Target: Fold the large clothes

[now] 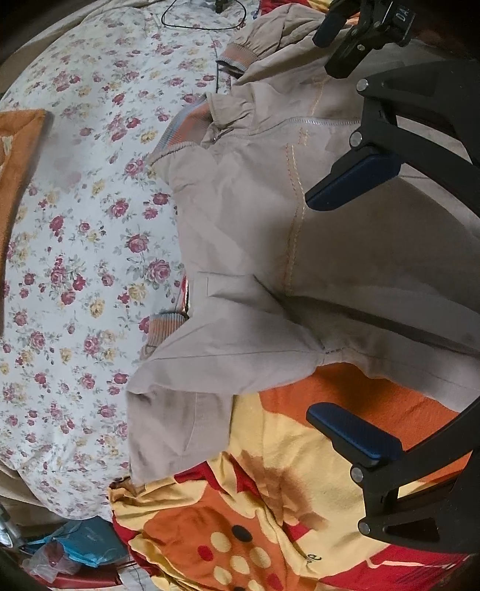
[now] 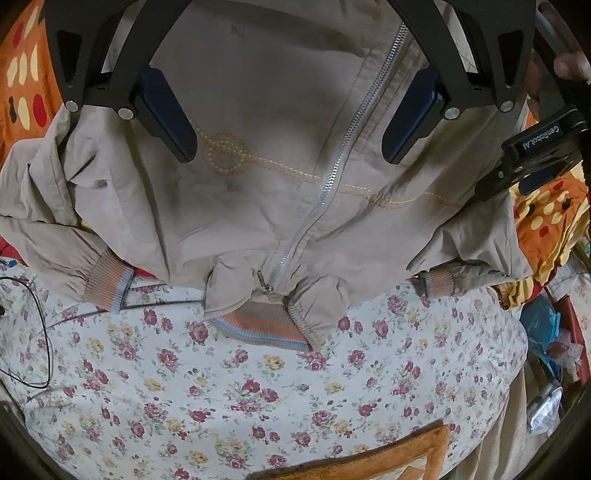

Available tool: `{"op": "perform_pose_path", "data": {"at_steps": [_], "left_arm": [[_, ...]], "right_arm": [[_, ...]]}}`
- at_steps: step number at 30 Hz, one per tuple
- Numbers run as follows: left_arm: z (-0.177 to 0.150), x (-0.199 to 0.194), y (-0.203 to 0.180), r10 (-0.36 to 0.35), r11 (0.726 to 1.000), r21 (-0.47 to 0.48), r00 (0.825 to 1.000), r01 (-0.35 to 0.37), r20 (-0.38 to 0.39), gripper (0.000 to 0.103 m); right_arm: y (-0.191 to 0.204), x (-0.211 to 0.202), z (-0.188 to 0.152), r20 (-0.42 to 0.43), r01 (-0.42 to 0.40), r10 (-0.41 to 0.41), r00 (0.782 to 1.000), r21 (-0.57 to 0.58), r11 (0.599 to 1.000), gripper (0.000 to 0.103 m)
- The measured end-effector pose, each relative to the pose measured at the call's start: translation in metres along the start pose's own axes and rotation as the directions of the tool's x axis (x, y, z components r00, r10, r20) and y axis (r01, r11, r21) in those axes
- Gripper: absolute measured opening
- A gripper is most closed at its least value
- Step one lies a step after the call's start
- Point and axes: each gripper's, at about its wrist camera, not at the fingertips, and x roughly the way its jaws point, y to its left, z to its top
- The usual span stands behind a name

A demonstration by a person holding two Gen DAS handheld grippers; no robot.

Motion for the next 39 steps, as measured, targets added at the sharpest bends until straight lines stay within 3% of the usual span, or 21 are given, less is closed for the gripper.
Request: {"op": "perform_pose_path", "data": {"at_steps": [39], "left_arm": [[-0.0013,0.0075,0.0037,0.026,1.0,-0.007,1.0,-0.026,-0.014,0.103]], "right_arm": [[0.0045,0.0091,-0.0055,-0.011,-0.01,0.01,1.0,-0.025,1.0,0.101]]}}
